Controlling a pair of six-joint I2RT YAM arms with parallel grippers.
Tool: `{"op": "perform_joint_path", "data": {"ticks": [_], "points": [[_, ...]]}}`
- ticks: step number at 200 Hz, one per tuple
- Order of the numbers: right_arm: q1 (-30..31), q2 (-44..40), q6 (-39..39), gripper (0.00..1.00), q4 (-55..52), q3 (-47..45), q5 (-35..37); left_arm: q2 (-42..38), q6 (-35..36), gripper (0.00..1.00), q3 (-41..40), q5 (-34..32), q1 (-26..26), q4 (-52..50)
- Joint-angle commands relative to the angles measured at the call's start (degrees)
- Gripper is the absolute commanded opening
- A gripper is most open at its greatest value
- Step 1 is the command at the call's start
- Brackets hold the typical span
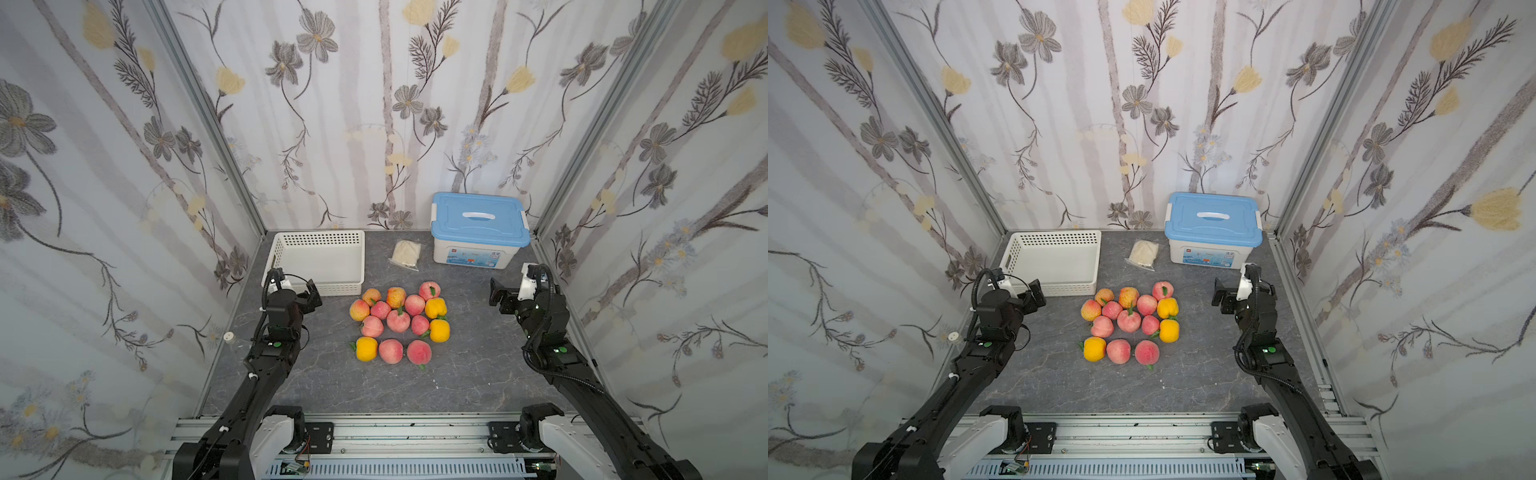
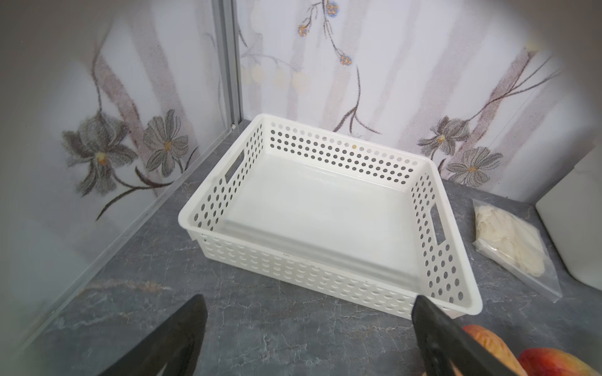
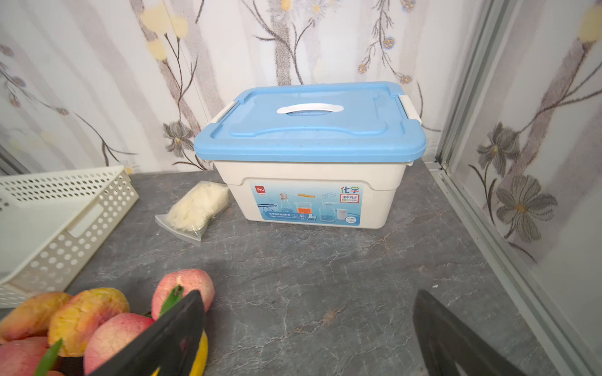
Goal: Put the peaches into the basket
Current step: Pick up the peach from the center of the board.
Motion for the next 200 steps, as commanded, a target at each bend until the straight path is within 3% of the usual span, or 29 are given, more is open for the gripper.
{"op": "perform_joint_path", "data": {"ticks": [1,39,71,109,200], "points": [[0.2,-3.2,7.5,1.0,-13.4,2.6,-10.5,-3.0,-13.7,0.98,2.8,3.0,-1.0,-20.5],[3.9,-3.4,6.9,1.0,-27.8,7.0,-13.4,-3.0,-18.6,0.96,6.1,6.0,-11.6,-38.4],[12.4,1.4,5.6,1.0,-37.5,14.6,-13.4,1.8,-22.7,0.94,8.8,8.9,-22.5,-42.9],[21.3,6.5,3.0,1.0,-42.8,19.1,-10.5,13.8,-21.2,0.95,15.0,11.5,-32.2,-45.5],[31.8,7.4,-1.4,0.98,-47.7,21.2,-11.2,27.5,-18.6,0.96,19.3,10.9,-35.0,-44.8]]}}
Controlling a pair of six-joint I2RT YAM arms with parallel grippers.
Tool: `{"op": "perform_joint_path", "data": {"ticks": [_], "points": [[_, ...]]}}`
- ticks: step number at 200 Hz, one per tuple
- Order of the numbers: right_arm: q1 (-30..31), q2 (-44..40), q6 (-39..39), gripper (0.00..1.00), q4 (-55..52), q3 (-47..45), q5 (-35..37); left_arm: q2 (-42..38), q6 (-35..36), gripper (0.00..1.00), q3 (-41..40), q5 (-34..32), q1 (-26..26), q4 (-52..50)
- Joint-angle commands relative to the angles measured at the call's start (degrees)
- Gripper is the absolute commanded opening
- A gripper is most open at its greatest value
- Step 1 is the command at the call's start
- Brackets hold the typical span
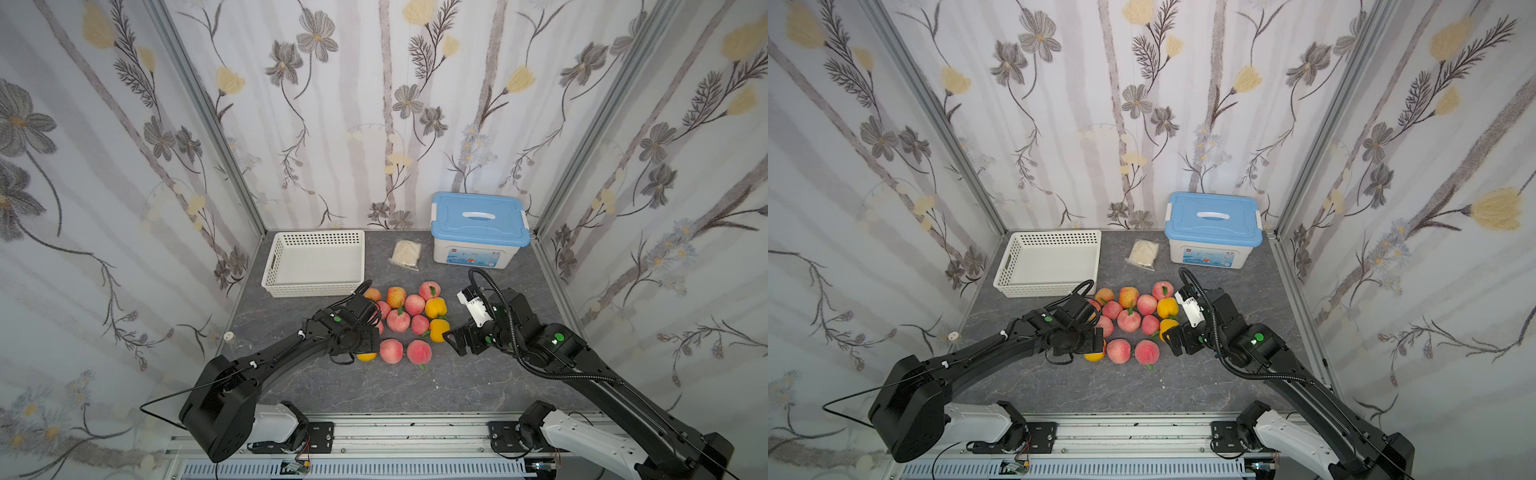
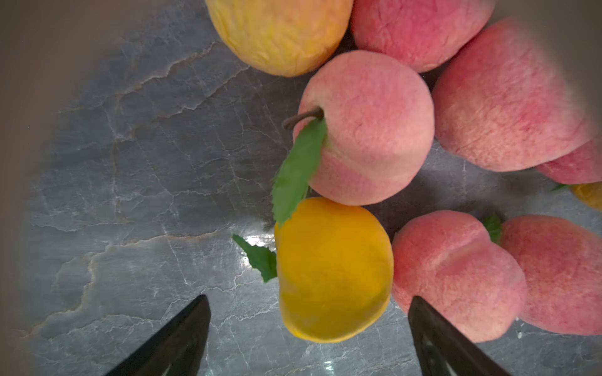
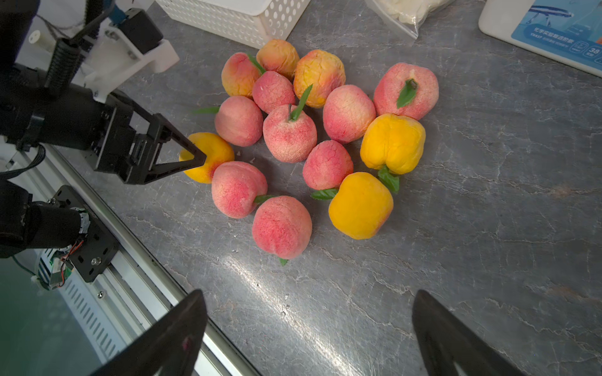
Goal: Put the peaches into the basket
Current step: Pick up the peach from the center of the board.
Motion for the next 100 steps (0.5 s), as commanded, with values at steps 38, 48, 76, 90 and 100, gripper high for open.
{"op": "perform_joint_path", "data": {"ticks": [38,48,76,90,100], "points": [[5.5,1.0,-4.5,0.97,-4.2,2.1,1.3,5.0,0.9,0.95,1.9,-1.5,-0.4,0.2],[6.1,0.8,-5.1,0.97,-4.5,2.0,1.4,5.7,0.8,0.94,2.1,-1.7,-0.5,0.4],[7.1,0.2,-5.6,0.97,-3.3,1.5,0.0,7.6,1.0,0.92,2.8,-2.0,-0.6,0.5],[7.3,0.3,-5.7,0.97,-3.0,1.4,-0.2,8.3,0.9,0.91,3.1,-2.1,-0.8,0.8],[7.3,0.5,-5.8,0.97,-3.0,1.4,-0.1,8.7,0.7,0.9,3.3,-2.1,-0.7,1.0]]}}
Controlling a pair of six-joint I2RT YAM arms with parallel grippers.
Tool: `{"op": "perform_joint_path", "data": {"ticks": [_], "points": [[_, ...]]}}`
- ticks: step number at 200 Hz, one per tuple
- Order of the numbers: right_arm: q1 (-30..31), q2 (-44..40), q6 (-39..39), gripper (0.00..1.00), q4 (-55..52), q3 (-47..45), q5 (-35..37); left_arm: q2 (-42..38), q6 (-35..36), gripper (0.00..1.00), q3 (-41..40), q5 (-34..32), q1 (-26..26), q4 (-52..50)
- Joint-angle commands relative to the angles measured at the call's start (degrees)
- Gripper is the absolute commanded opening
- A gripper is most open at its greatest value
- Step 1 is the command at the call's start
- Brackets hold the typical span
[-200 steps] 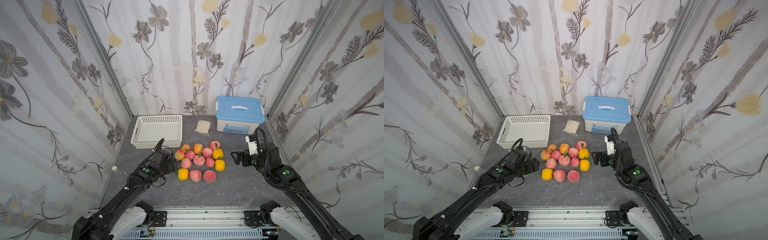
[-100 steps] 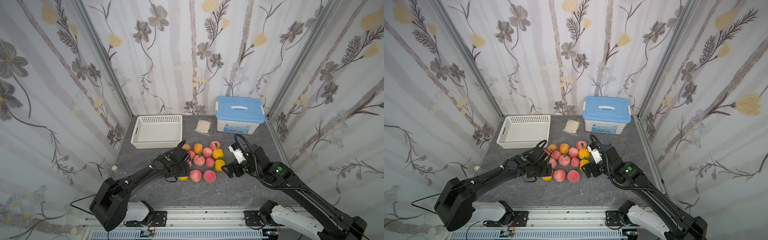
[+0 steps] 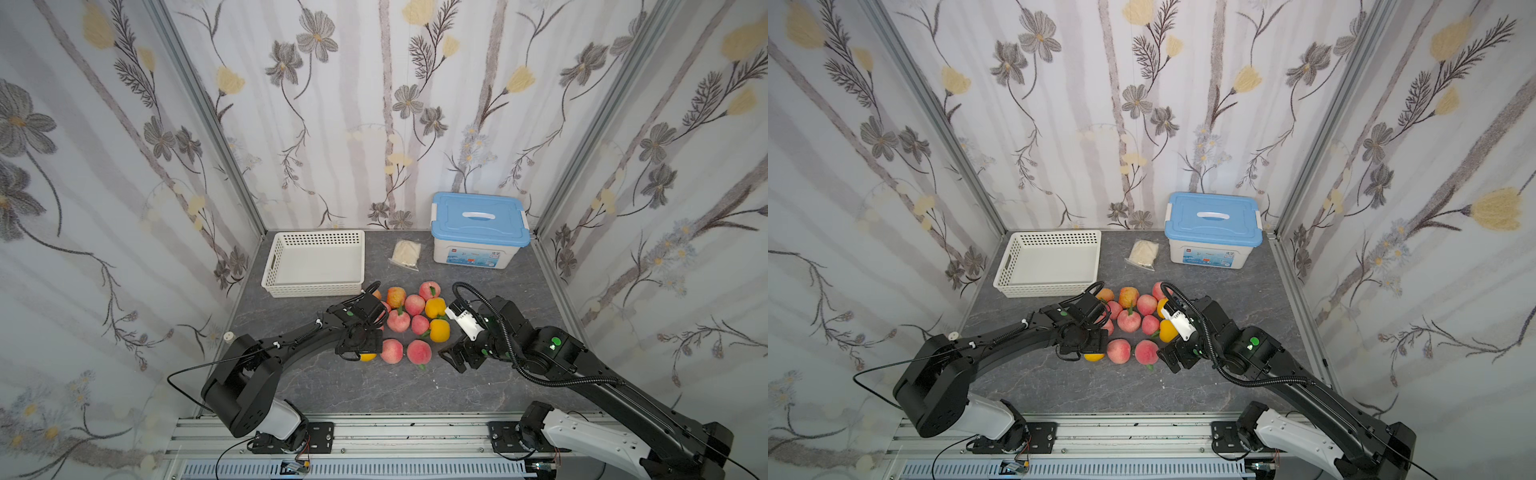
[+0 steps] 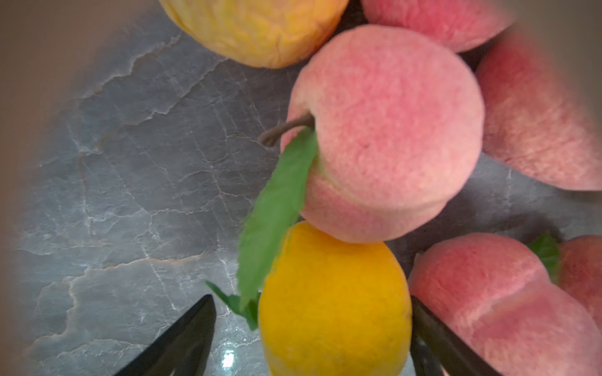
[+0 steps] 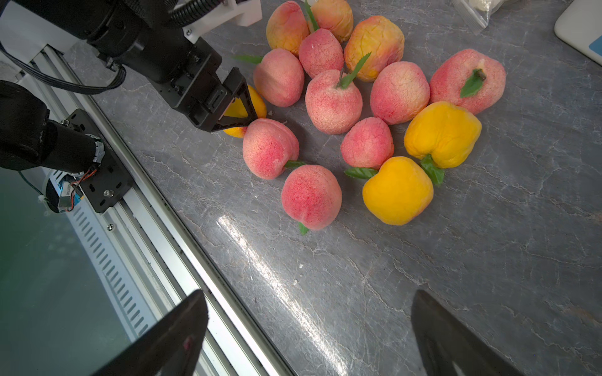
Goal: Put the peaches into the basket
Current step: Pick up the peach from the center of the board, then place the peach in the basket.
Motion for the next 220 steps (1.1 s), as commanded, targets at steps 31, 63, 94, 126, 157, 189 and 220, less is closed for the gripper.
{"op": "perform_joint_path", "data": {"ticks": [31,63,94,126,157,189,220], "points": [[0.3,0.6,-1.5,0.97,1.3,-0.1,-0.6,1.5,-0.1,0.86,0.5,-1.2,-0.2,0.8],[0.3,0.4,-1.5,0.97,1.4,0.0,-0.2,1.7,-0.5,0.78,-0.3,-0.9,-0.3,1.3],[0.3,0.3,-1.6,0.97,1.6,-0.1,0.1,0.3,-1.1,0.69,-1.0,-1.1,-0.3,1.0],[0.3,-0.1,-1.6,0.97,1.5,0.0,-0.4,-3.2,-1.2,0.63,-0.7,-0.9,-0.3,-1.5],[0.3,-0.6,-1.6,0.97,2.4,-0.1,-1.2,-8.2,-0.5,0.6,2.2,-1.1,-0.2,-6.0],[0.3,-0.4,-1.7,0.97,3.0,0.3,-1.9,-10.6,2.7,0.59,9.1,0.5,2.6,-10.1],[0.3,-0.1,-1.8,0.97,3.4,0.6,-2.5,-9.3,9.2,0.6,17.5,4.4,12.0,-11.8]]}}
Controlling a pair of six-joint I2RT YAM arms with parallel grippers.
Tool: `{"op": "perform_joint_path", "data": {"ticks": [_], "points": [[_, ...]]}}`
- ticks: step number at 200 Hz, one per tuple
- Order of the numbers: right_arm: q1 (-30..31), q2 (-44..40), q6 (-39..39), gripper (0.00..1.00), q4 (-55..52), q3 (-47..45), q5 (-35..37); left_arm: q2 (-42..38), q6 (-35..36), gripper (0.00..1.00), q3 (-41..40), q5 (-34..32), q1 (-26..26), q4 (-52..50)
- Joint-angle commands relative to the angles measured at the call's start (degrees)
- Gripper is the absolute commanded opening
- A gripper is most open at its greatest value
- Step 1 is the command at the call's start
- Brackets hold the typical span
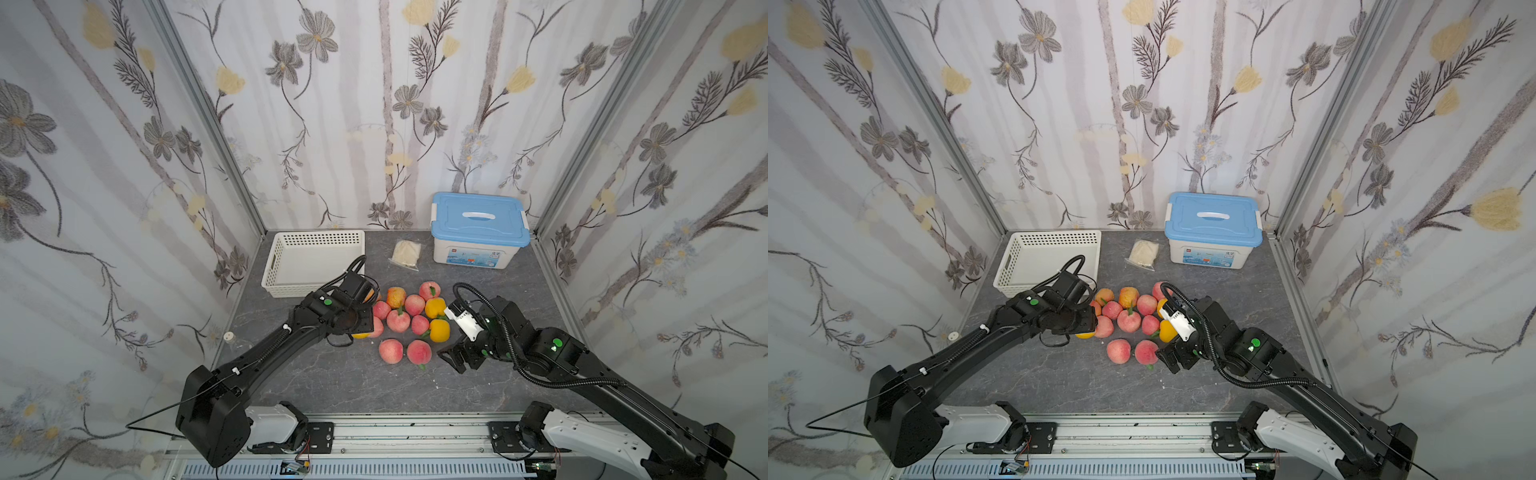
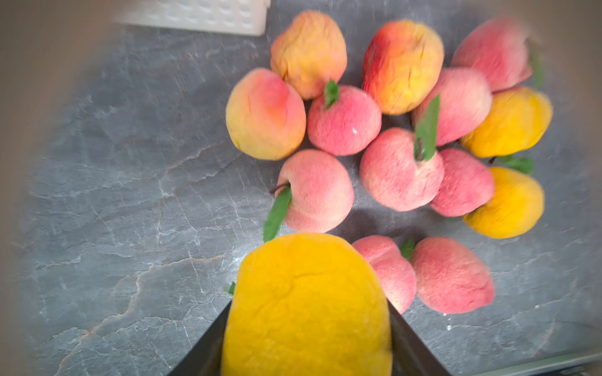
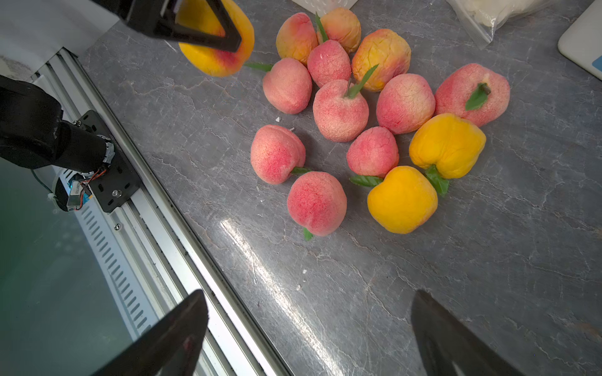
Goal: Put the peaches into the basket
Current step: Place the peach in the basket.
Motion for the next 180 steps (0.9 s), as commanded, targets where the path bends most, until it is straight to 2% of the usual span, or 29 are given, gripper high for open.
{"op": "perform_joint_path", "data": {"ticks": [1,53,81,125,139,180], "points": [[0.1,0.2,-1.3,0.97,2.3,0.6,-1.6,1.1,6.2,0.6,5.2,3.0,5.6,-3.0],[1.2,0.5,-1.9,0.97,4.2,3.1,-2.5,13.7,15.0,0.6,21.8,3.4,20.2,-3.9],[2.4,1.3,-3.0,0.96,4.9,4.1,-1.5,22.5,16.8,0.6,29.3,-0.5,26.0,-4.2],[2.8,3.6,-3.6,0.96,5.8,4.9,-1.3,34.7,16.9,0.6,37.1,-3.2,32.2,-3.6],[4.6,3.9,-3.5,0.96,6.2,4.9,-1.4,37.2,16.9,0.6,38.9,-3.3,33.5,-3.3],[4.8,4.7,-3.6,0.96,6.6,4.9,-1.5,43.0,17.3,0.6,44.3,-2.8,36.2,-3.2]]}}
